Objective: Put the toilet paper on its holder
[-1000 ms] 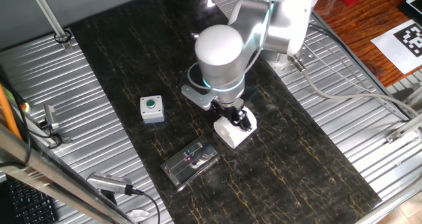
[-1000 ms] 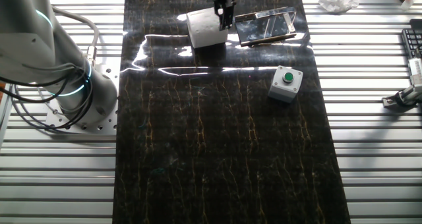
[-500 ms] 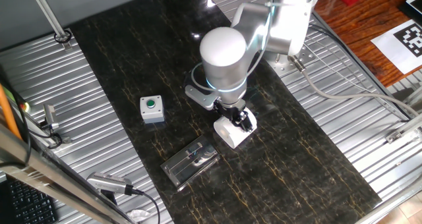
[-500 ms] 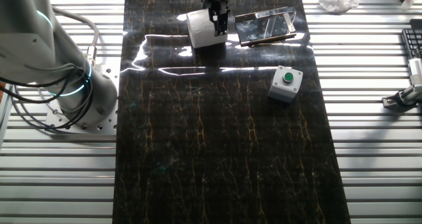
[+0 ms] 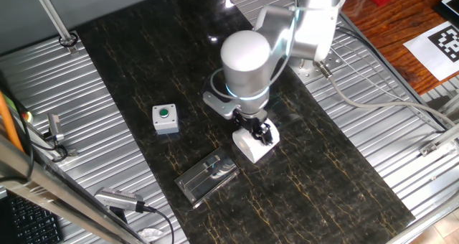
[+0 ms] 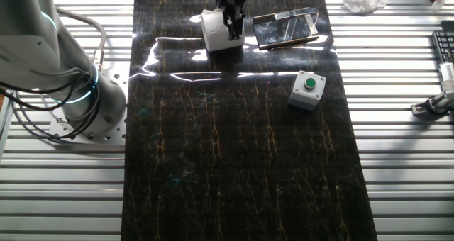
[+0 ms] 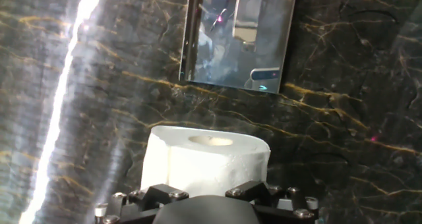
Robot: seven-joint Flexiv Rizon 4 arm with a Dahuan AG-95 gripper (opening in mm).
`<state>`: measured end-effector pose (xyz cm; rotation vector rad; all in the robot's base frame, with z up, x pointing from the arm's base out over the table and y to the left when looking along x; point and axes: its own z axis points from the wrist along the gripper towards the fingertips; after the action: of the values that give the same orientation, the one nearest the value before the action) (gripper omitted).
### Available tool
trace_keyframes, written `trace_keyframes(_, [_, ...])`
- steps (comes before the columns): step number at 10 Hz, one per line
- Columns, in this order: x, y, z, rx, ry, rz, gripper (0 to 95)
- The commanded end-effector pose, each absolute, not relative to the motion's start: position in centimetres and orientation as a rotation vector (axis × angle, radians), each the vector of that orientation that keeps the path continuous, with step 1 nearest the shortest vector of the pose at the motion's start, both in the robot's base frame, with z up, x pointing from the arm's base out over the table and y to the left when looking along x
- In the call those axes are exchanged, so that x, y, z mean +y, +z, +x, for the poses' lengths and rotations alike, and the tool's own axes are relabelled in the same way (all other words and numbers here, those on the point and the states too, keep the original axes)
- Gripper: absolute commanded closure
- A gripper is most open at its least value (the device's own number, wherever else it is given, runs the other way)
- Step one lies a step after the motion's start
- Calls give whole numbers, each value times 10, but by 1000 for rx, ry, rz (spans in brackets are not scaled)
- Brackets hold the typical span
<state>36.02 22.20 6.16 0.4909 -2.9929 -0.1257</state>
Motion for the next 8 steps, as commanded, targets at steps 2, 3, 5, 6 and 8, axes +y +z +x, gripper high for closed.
trace_keyframes(2, [223,68,364,-2989,-117,467,950])
trace_keyframes(3, [223,69,366,-2990,-115,472,950])
trace_keyframes(5, [224,77,377,-2988,-110,491,950])
trace_keyframes(6, [224,82,383,-2985,-106,498,950])
trace_keyframes(8, [225,87,389,-2982,-102,503,950])
